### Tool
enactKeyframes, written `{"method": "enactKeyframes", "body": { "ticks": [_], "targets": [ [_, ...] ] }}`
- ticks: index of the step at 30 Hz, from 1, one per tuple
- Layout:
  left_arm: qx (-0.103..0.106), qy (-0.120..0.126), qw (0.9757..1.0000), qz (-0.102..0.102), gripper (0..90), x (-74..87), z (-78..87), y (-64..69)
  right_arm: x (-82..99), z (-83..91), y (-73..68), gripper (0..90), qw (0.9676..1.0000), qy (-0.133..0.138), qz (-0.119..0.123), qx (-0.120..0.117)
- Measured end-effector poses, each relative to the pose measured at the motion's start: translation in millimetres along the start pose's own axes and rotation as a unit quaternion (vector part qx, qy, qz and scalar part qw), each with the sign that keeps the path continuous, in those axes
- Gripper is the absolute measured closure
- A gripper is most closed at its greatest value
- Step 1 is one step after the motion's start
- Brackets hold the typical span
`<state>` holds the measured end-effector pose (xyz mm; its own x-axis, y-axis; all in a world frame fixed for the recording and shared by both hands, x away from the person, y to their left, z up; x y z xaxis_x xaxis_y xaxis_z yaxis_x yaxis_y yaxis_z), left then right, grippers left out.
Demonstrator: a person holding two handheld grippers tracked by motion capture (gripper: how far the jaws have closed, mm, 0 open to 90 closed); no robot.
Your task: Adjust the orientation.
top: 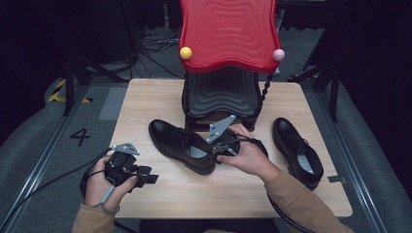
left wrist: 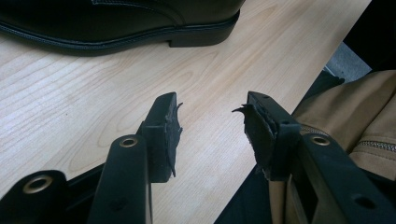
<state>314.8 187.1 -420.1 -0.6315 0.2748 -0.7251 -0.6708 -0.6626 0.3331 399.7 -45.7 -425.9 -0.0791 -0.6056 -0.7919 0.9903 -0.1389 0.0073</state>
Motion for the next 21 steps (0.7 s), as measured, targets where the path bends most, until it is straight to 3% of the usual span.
{"method": "enactKeyframes", "body": {
  "ticks": [9, 11, 12, 14, 17, 19, 21],
  "targets": [
    [0.0, -0.001, 1.0, 0.005, 55.1, 2.4, -0.8, -1.8, 9.6, -36.8, -3.7, 57.6, 0.9983, -0.046, 0.021, -0.028],
    [-0.002, -0.001, 1.0, 0.006, 54.6, 2.8, -0.3, -2.4, 12.6, -50.5, -6.8, 55.2, 0.9969, -0.063, 0.008, -0.046],
    [-0.001, -0.001, 1.0, 0.006, 54.6, 3.0, 0.1, -2.5, 13.9, -55.1, -7.9, 57.5, 0.9965, -0.071, 0.004, -0.045],
    [-0.002, 0.0, 1.0, 0.007, 54.6, 3.6, 1.2, -2.3, 12.6, -57.1, -5.3, 67.4, 0.995, -0.091, 0.028, -0.03],
    [-0.003, 0.0, 1.0, 0.008, 54.6, 4.7, 1.8, -2.8, 10.7, -57.2, -2.7, 81.4, 0.9954, -0.09, 0.018, -0.028],
    [-0.003, 0.002, 1.0, 0.008, 54.6, 5.1, 2.4, -3.2, 10.2, -57.7, -1.9, 82.9, 0.9955, -0.088, 0.003, -0.034],
    [-0.004, 0.003, 0.9999, 0.009, 54.6, 5.2, 3.1, -3.8, 10.2, -57.2, -3.2, 83.8, 0.9958, -0.088, -0.005, -0.026]
  ]
}}
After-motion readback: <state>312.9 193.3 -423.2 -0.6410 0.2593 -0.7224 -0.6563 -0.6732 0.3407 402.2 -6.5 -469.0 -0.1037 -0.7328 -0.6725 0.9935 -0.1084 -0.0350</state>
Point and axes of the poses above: each handheld gripper's, and its own axes: z roughly backward along the jaws, x roughly out of its underside, y roughly to its right, the point moved 6 cm from there along -z, roughly forward along the jaws, and after that the axes turned 15 degrees about y, right-handed, at the moved point
